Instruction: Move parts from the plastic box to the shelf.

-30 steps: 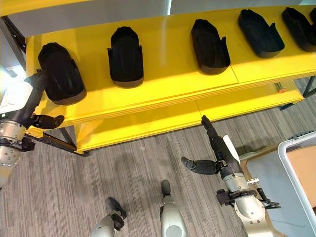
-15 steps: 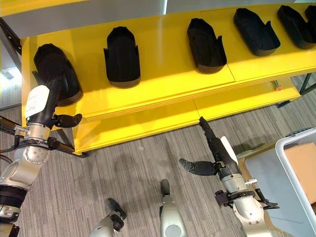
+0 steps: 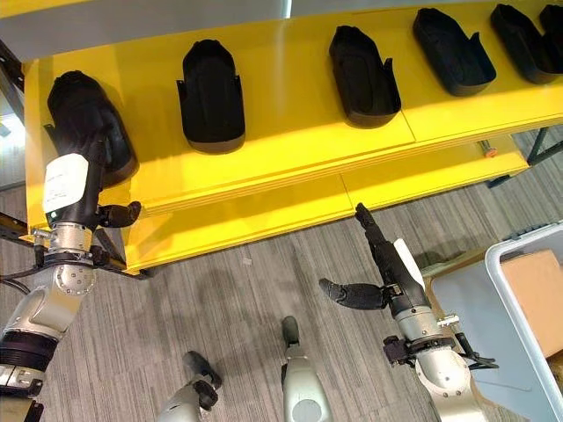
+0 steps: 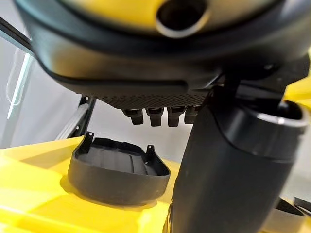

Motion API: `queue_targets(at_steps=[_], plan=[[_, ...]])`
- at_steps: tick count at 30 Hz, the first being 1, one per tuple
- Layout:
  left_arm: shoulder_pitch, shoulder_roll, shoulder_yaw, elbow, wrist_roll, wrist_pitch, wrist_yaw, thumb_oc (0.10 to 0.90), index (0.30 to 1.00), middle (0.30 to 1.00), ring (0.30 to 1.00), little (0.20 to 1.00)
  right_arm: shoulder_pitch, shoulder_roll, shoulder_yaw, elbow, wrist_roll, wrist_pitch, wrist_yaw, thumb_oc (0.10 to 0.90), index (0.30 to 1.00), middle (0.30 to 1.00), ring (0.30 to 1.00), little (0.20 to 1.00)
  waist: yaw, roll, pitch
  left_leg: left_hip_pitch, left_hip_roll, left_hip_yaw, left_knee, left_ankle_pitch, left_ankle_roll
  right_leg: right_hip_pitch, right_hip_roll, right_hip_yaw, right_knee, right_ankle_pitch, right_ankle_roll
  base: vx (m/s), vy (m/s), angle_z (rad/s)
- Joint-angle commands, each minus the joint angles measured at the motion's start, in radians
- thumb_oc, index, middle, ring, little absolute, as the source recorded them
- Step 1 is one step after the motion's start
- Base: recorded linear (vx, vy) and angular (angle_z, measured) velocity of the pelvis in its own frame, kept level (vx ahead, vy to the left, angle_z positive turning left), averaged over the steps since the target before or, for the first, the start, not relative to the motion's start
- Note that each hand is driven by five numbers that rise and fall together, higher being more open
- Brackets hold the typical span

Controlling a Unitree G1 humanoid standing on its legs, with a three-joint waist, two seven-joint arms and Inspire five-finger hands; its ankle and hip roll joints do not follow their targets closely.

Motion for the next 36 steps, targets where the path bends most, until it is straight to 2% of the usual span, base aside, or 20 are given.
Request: queue_targets(at_steps=[1,18,36], plan=[[-0.080,0.018,0.093,-0.009,0.049,-0.011,0.122,0.900,1.000,1.000,1.000,1.000,-0.018,-0.066,-0.049,-0.144,0.021,-0.094,-0.042,0.900,1.000,1.000,1.000,1.000,-0.002,0.016,-0.067,0.024,0.121,-0.110,0.096,-0.069,-0.092,0.011,-0.052,0.045,0.111,-0.106,0.046,0.00,0.000,0.00],[-0.064,0.031,0.178,-0.003,0.032,0.011,0.259,0.900,1.000,1.000,1.000,1.000,0.006,-0.087,-0.057,-0.176,0.030,-0.110,-0.058,0.900,1.000,1.000,1.000,1.000,-0.003,0.013,-0.081,0.006,0.124,-0.112,0.095,-0.065,-0.099,-0.006,-0.045,0.044,0.114,-0.102,0.047,0.00,-0.001,-0.01],[-0.147,0.085,0.142,0.061,0.050,0.027,0.318,0.900,1.000,1.000,1.000,1.000,0.013,-0.102,-0.061,-0.185,0.041,-0.125,-0.064,0.900,1.000,1.000,1.000,1.000,-0.017,0.016,-0.096,-0.011,0.126,-0.112,0.100,-0.063,-0.103,-0.021,-0.041,0.048,0.108,-0.095,0.049,0.00,0.000,0.00]])
